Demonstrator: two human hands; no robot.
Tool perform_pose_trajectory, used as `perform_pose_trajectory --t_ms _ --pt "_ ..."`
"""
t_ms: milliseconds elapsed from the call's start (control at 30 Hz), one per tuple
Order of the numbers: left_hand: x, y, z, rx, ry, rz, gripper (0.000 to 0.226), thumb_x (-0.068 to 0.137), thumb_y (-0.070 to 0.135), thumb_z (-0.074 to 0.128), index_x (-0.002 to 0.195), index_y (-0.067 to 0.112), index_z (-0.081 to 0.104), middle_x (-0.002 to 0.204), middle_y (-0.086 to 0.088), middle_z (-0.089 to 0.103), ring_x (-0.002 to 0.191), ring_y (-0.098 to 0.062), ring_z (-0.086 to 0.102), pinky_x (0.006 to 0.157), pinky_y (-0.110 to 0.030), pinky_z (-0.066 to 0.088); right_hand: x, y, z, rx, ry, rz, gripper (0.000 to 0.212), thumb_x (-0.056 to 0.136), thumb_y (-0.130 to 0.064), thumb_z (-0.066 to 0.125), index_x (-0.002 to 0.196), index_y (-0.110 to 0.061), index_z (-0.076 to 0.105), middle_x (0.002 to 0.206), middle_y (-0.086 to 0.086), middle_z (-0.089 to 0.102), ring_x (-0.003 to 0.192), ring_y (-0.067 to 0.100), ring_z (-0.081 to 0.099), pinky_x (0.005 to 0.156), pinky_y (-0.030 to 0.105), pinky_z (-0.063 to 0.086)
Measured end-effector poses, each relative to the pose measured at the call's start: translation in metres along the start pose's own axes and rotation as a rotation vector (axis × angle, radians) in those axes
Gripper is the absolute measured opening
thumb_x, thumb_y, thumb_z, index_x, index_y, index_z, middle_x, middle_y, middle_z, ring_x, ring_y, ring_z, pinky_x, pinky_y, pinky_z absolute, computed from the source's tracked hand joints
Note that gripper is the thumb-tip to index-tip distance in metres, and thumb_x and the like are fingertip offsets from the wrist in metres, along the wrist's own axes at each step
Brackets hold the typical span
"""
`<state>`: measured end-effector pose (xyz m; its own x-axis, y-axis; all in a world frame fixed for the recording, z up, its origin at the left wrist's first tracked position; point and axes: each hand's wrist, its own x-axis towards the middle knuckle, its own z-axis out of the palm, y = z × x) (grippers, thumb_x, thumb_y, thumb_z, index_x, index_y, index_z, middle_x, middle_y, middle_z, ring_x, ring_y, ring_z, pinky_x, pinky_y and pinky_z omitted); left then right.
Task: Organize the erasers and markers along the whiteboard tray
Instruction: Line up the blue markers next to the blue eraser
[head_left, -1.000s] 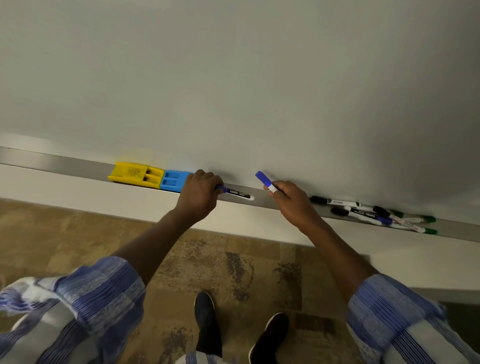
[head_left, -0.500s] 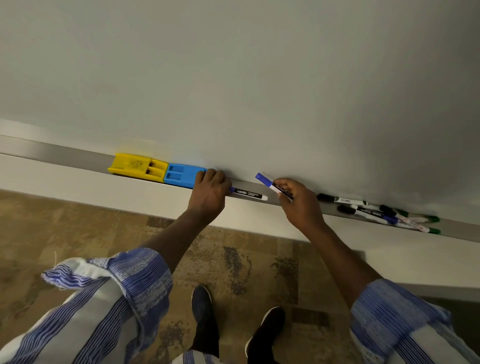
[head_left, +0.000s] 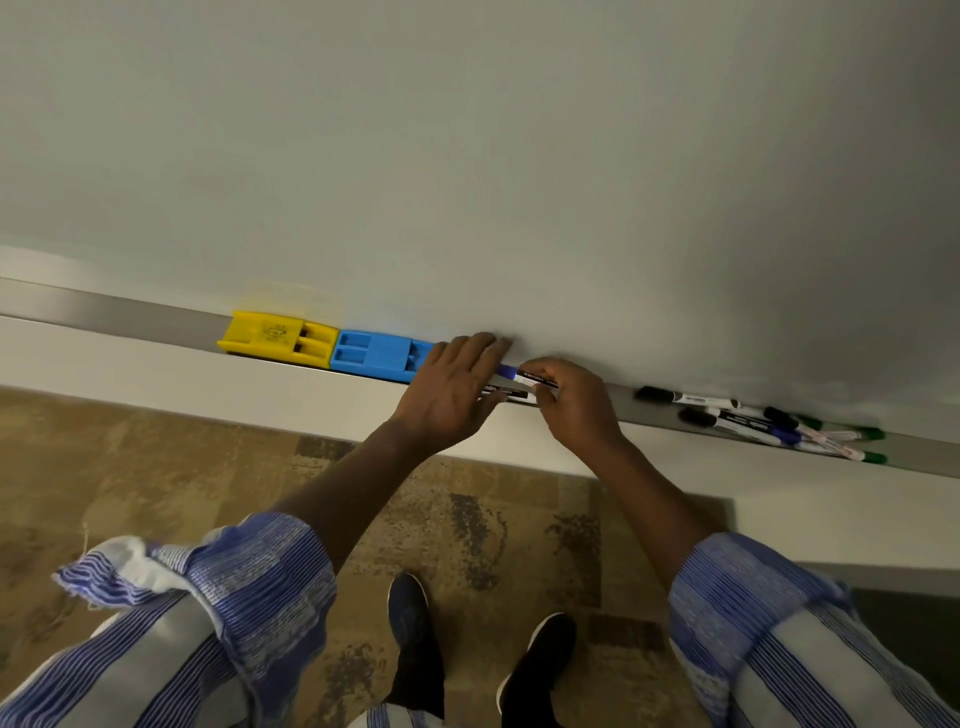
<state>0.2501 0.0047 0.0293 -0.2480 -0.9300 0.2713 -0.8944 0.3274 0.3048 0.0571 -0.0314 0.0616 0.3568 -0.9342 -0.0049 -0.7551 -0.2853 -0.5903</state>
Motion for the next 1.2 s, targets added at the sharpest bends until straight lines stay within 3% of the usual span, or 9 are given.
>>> perform_pose_trajectory --t_ms 133,233,467,633,800,900,1000,1067,1200 --pt "0.016 0.008 -0.004 0.064 0.047 0.179 0.033 0.092 0.010 0.056 0.124 0.004 0.061 0.107 -0.014 0.064 0.094 -0.031 0.058 0.078 -0.041 0.048 0.006 -0.011 0.006 -0.009 0.015 -0.026 0.029 0.089 -0.006 0.061 0.114 -0.016 0.071 0.110 0.003 0.074 0.102 0.025 0.067 0.092 0.037 0.053" --pt "0.022 0.003 -0.006 0.069 0.038 0.194 0.025 0.087 0.002 0.061 0.111 0.005 0.067 0.094 -0.011 0.063 0.084 -0.028 0.057 0.071 -0.038 0.046 0.003 -0.011 0.007 0.022 0.022 -0.017 0.028 0.089 -0.005 0.061 0.113 -0.017 0.071 0.109 0.001 0.075 0.100 0.022 0.068 0.092 0.033 0.053" --pt "0.025 0.001 0.001 0.099 -0.056 0.175 0.016 0.089 0.006 0.060 0.104 0.006 0.067 0.095 -0.011 0.062 0.084 -0.027 0.055 0.071 -0.037 0.045 0.001 -0.006 0.009 0.037 0.047 -0.028 0.029 0.088 -0.003 0.059 0.111 -0.016 0.072 0.106 0.001 0.075 0.098 0.022 0.068 0.089 0.035 0.053" --pt "0.028 -0.007 0.002 0.166 -0.113 0.138 0.013 0.087 0.006 0.064 0.100 0.005 0.068 0.099 -0.014 0.064 0.091 -0.029 0.058 0.077 -0.039 0.049 -0.008 0.005 0.014 0.054 0.142 0.059 0.037 0.090 -0.010 0.064 0.126 -0.007 0.062 0.123 0.009 0.067 0.113 0.026 0.062 0.100 0.038 0.049" --pt "0.017 -0.016 0.003 0.198 -0.167 0.049 0.017 0.089 0.003 0.056 0.101 0.002 0.068 0.106 -0.018 0.065 0.100 -0.035 0.059 0.083 -0.044 0.049 -0.033 0.023 0.020 0.058 0.141 0.223 0.047 0.089 -0.017 0.069 0.131 -0.002 0.056 0.126 0.015 0.061 0.111 0.028 0.061 0.090 0.023 0.042" --pt "0.011 -0.018 0.004 0.189 -0.196 -0.013 0.024 0.092 0.003 0.054 0.112 0.004 0.067 0.113 -0.018 0.064 0.105 -0.036 0.058 0.089 -0.046 0.048 -0.039 0.025 0.024 0.053 0.074 0.216 0.043 0.090 -0.021 0.069 0.127 -0.004 0.058 0.122 0.012 0.067 0.111 0.028 0.062 0.090 0.023 0.041" --pt "0.012 -0.017 0.002 0.178 -0.230 -0.030 0.031 0.092 0.004 0.055 0.121 0.006 0.063 0.119 -0.018 0.063 0.110 -0.037 0.058 0.094 -0.048 0.047 -0.036 0.020 0.029 0.038 -0.005 0.193 0.049 0.093 -0.026 0.065 0.136 -0.006 0.053 0.134 0.011 0.062 0.124 0.029 0.057 0.109 0.037 0.040" --pt "0.013 -0.015 0.002 0.171 -0.253 -0.043 0.032 0.093 0.006 0.056 0.124 0.008 0.062 0.123 -0.017 0.062 0.112 -0.035 0.057 0.097 -0.047 0.047 -0.035 0.016 0.034 0.026 -0.061 0.197 0.056 0.095 -0.030 0.061 0.145 -0.011 0.044 0.147 0.008 0.052 0.137 0.026 0.046 0.120 0.045 0.027" --pt "0.012 -0.007 0.003 0.166 -0.262 -0.046 0.031 0.091 0.000 0.056 0.121 0.003 0.064 0.118 -0.021 0.061 0.106 -0.038 0.058 0.089 -0.050 0.052 -0.036 0.014 0.039 0.016 -0.072 0.198 0.059 0.096 -0.032 0.059 0.149 -0.013 0.039 0.153 0.008 0.043 0.146 0.026 0.033 0.123 0.044 0.016"
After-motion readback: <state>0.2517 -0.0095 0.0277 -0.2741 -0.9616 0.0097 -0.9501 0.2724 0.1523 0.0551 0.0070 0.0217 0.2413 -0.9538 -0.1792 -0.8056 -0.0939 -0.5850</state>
